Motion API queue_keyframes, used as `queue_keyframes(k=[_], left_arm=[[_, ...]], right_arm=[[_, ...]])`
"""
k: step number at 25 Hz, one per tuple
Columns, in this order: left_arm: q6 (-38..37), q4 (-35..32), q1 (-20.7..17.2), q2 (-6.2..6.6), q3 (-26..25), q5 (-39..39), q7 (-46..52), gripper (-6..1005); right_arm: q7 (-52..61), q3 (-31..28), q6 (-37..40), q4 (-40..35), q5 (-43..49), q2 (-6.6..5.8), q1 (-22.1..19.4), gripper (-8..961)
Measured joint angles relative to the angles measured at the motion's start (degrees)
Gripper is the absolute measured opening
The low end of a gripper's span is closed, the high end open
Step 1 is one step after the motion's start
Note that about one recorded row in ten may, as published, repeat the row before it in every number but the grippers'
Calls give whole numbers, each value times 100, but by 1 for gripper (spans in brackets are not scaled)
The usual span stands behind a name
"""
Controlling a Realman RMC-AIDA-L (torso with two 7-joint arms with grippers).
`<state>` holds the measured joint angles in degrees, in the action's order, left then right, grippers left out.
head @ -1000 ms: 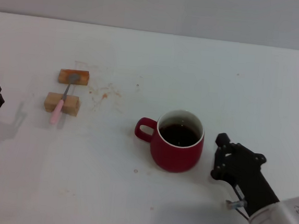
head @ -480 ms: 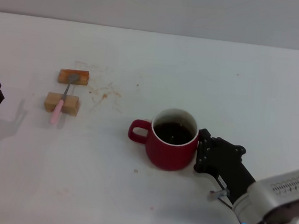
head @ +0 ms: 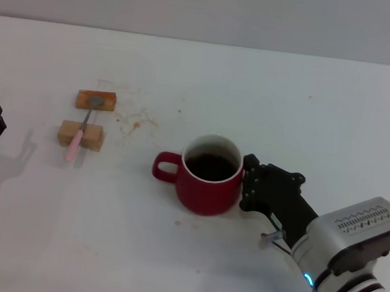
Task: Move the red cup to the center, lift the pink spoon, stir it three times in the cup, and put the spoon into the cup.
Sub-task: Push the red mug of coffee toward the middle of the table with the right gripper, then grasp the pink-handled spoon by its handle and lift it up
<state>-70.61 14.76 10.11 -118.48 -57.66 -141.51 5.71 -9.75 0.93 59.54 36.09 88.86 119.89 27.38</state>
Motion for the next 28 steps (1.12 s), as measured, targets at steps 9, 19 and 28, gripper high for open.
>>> queue_keyframes(k=[9, 19, 28], left_arm=[[7, 14, -41, 0, 28, -3, 0, 813], [-46, 182, -273, -28, 786, -10, 112, 811], [-141, 392, -280, -35, 1493, -25, 165, 809]], right_arm=[[-42, -173, 399, -33, 246, -1, -298, 0], [-54, -367, 1617, -306, 193, -43, -1280, 1], [-57, -416, 1787, -393, 180, -38, -1689, 1]])
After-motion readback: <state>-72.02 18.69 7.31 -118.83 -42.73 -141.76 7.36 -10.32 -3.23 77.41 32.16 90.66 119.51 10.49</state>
